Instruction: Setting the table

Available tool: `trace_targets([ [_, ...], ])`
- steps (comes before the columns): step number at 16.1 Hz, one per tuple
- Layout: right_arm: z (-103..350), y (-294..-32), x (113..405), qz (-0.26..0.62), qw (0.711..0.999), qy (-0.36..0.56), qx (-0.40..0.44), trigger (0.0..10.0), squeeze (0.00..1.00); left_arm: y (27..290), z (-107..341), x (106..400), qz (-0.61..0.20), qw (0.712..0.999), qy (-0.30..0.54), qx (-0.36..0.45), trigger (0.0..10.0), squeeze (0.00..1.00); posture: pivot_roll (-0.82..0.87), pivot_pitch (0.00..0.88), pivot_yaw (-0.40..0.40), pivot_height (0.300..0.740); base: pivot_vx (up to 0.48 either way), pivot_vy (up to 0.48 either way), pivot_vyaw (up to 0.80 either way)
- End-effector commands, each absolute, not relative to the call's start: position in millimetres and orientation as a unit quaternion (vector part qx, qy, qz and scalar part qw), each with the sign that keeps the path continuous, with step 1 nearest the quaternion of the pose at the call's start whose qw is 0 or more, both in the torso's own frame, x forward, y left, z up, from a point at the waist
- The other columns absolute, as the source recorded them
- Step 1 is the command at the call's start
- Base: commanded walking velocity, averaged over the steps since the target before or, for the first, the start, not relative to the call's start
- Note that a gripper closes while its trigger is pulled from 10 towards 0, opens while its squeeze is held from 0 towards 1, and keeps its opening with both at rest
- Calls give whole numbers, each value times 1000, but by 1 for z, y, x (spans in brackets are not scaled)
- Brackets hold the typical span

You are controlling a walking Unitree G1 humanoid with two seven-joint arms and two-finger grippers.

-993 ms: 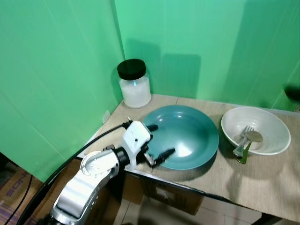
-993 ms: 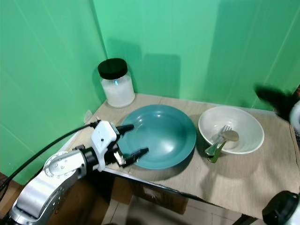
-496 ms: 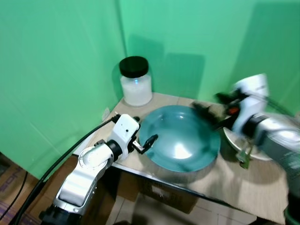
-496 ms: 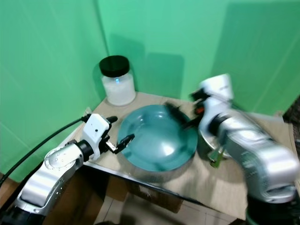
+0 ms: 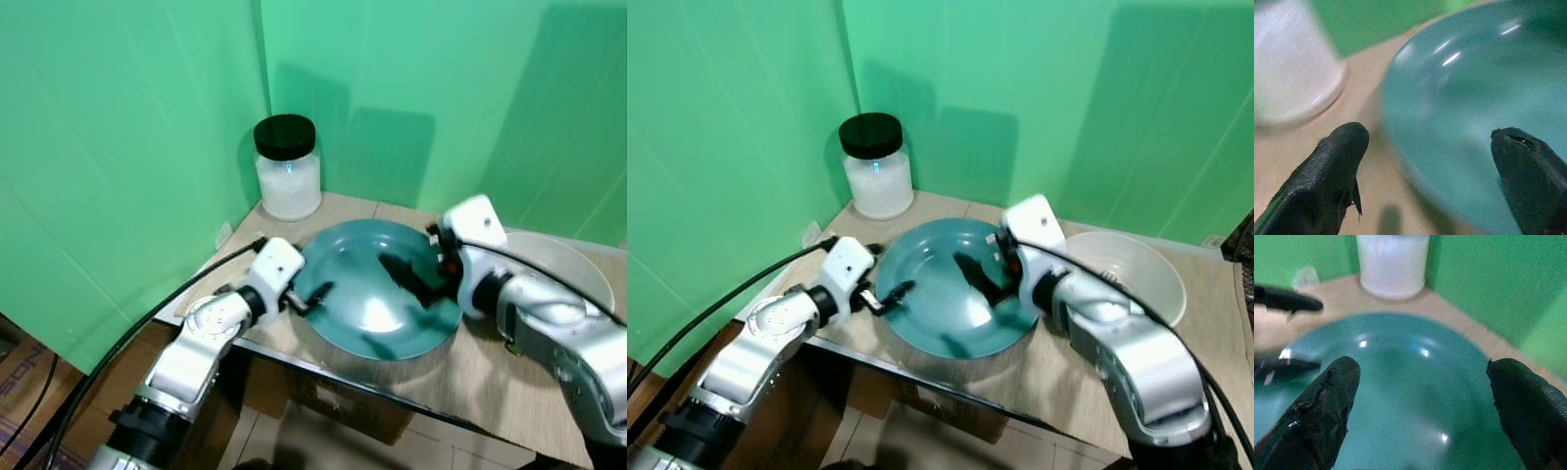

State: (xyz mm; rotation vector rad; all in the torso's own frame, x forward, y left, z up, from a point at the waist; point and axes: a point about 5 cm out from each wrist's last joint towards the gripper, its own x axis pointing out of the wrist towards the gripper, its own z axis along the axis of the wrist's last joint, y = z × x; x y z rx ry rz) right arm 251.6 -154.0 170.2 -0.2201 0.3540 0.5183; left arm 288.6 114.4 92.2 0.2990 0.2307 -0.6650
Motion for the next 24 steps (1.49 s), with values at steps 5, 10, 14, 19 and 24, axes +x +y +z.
trace_targets([
  [5,159,-144,242,286,935,183,-104,10000,1000,132,114,302,-272,959,78,-22,10000,1000,-159,0,65,740,0,0,0],
  [10,147,-143,248,286,931,190,-122,10000,1000,134,92,317,-209,952,161,-156,10000,1000,-159,0,61,740,0,0,0],
  [14,147,-135,250,309,926,180,-121,10000,1000,136,86,323,-218,941,195,-172,10000,149,-151,0,54,740,0,0,0],
  [19,145,-132,251,320,922,178,-124,10000,1000,115,89,320,-300,899,225,-225,10000,0,-149,0,51,740,0,0,0],
  [24,144,-131,250,328,920,178,-123,10000,1000,94,90,310,-374,856,265,-237,8667,0,-149,0,54,740,0,0,0],
])
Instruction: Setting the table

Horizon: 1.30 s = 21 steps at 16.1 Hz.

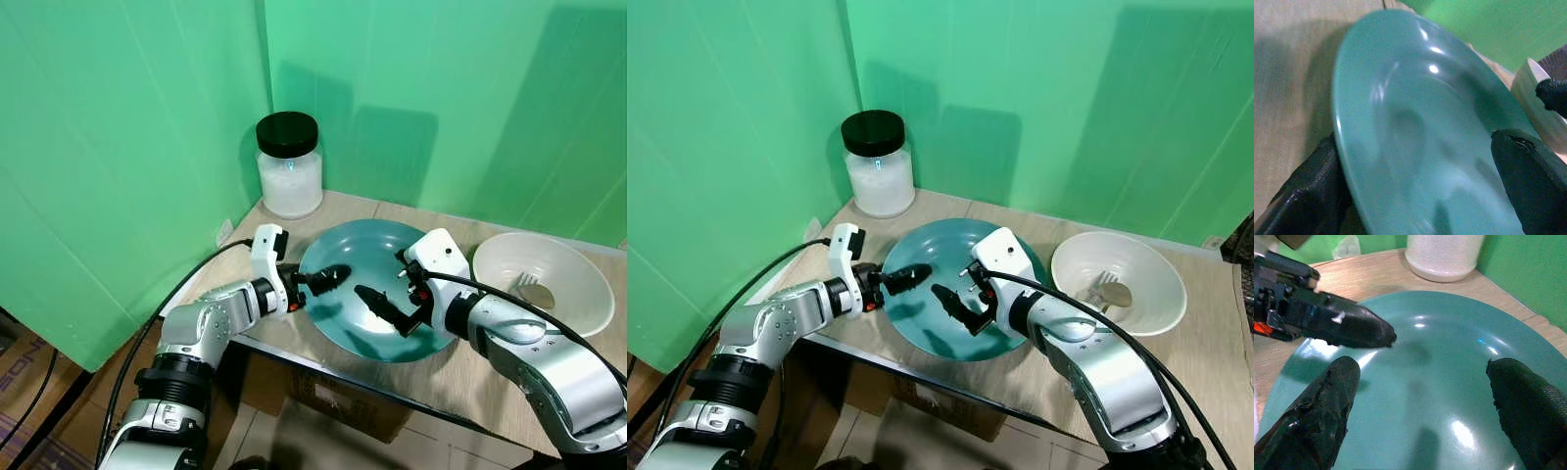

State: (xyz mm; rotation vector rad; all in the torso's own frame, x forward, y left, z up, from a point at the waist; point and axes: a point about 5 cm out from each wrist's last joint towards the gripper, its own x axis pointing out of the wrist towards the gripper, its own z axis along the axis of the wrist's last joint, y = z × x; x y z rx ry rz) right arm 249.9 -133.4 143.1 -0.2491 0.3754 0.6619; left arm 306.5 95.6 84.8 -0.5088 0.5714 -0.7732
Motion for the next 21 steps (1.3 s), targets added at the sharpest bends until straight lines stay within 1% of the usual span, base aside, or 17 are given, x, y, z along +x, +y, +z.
trace_targets([
  [1,143,-130,250,331,919,178,-123,10000,1000,92,90,309,-380,846,273,-255,7020,0,-149,0,57,740,0,0,0],
  [2,143,-129,249,332,918,178,-122,10000,1000,91,92,308,-384,838,273,-276,3490,0,-150,0,58,740,0,0,0],
  [3,143,-129,249,333,918,178,-122,10000,1000,91,93,309,-380,837,273,-284,1373,0,-150,0,58,740,0,0,0],
  [4,143,-129,249,334,917,177,-122,10000,1000,92,93,308,-382,836,272,-286,0,0,-150,0,58,740,0,0,0],
  [11,145,-127,247,348,913,173,-124,10000,1000,96,85,305,-365,837,287,-290,0,0,-144,0,56,740,0,0,0],
  [12,147,-126,246,365,907,169,-123,10000,1000,97,83,304,-364,841,289,-275,0,0,-139,0,55,740,0,0,0],
  [14,148,-126,242,386,899,165,-128,10000,1000,99,82,304,-362,842,290,-275,0,0,-138,0,56,740,0,0,0],
  [19,158,-135,235,418,885,152,-137,10000,1000,105,81,306,-352,848,295,-265,0,0,-136,0,66,740,0,0,0],
  [21,165,-140,236,413,891,133,-131,10000,1000,109,81,306,-346,851,294,-263,0,0,-134,0,72,740,0,0,0],
])
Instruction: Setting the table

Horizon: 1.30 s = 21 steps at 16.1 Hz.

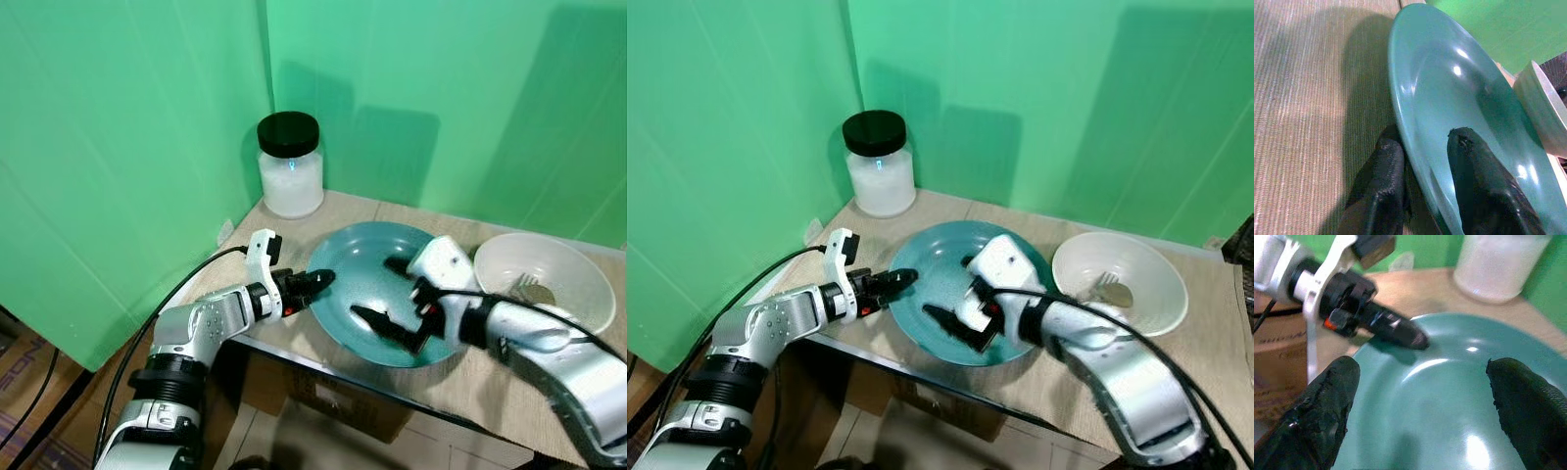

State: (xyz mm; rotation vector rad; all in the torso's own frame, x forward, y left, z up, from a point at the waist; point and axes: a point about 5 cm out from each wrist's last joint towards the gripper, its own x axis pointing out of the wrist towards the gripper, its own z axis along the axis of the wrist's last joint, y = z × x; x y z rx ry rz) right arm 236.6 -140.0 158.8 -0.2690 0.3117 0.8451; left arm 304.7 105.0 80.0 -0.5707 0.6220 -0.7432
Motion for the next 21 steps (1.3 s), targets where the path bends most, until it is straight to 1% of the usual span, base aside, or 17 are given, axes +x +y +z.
trace_targets([
  [1,170,-142,237,411,895,122,-124,10000,1000,111,81,307,-341,854,293,-261,0,0,-133,0,72,740,0,0,0],
  [5,179,-144,241,412,900,96,-106,10000,1000,115,84,307,-335,858,280,-270,0,0,-125,0,71,740,0,0,0],
  [7,183,-145,244,408,904,84,-95,10000,1000,119,87,309,-323,869,263,-267,0,0,-119,0,65,740,0,0,0],
  [9,186,-144,246,407,907,73,-82,10000,1000,126,92,312,-304,883,243,-264,0,0,-113,0,61,740,0,0,0],
  [16,193,-142,254,409,909,54,-59,10000,1000,154,123,305,-261,906,171,-287,0,0,-83,0,33,740,0,0,0],
  [19,198,-142,261,392,919,38,-28,10000,1000,159,140,298,-270,906,127,-299,0,0,-75,0,20,740,0,0,0],
  [21,203,-144,269,362,932,22,16,10000,1000,158,156,293,-293,901,82,-311,0,0,-75,0,18,740,0,0,0],
])
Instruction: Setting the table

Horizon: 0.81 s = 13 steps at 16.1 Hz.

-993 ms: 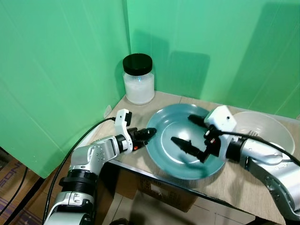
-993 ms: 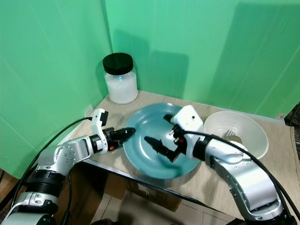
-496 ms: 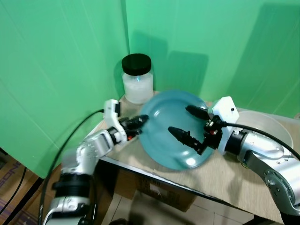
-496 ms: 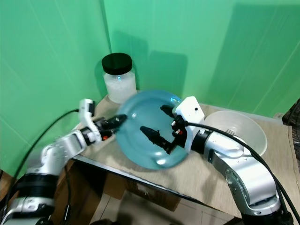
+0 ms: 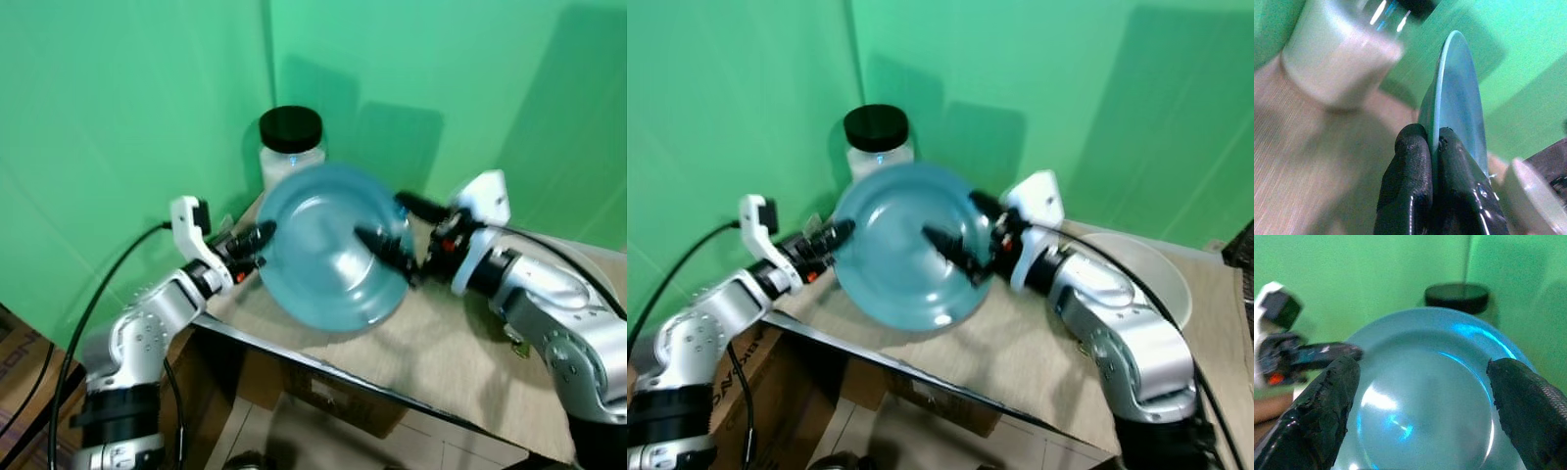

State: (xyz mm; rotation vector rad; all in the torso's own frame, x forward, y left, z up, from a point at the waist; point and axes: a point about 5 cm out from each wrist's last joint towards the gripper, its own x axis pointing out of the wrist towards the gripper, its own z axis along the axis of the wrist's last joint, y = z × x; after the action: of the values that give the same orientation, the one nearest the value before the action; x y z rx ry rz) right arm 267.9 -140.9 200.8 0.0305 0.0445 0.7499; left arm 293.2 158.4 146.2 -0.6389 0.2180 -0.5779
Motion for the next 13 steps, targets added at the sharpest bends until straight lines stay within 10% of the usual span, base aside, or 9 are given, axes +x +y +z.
trace_targets([
  [1,205,-145,271,352,935,17,36,10000,1000,159,162,290,-303,898,59,-313,0,0,-74,0,16,740,0,0,0],
  [13,247,-178,275,253,944,-77,197,10000,1000,171,222,271,-336,872,-141,-326,0,0,-82,0,21,740,0,0,0],
])
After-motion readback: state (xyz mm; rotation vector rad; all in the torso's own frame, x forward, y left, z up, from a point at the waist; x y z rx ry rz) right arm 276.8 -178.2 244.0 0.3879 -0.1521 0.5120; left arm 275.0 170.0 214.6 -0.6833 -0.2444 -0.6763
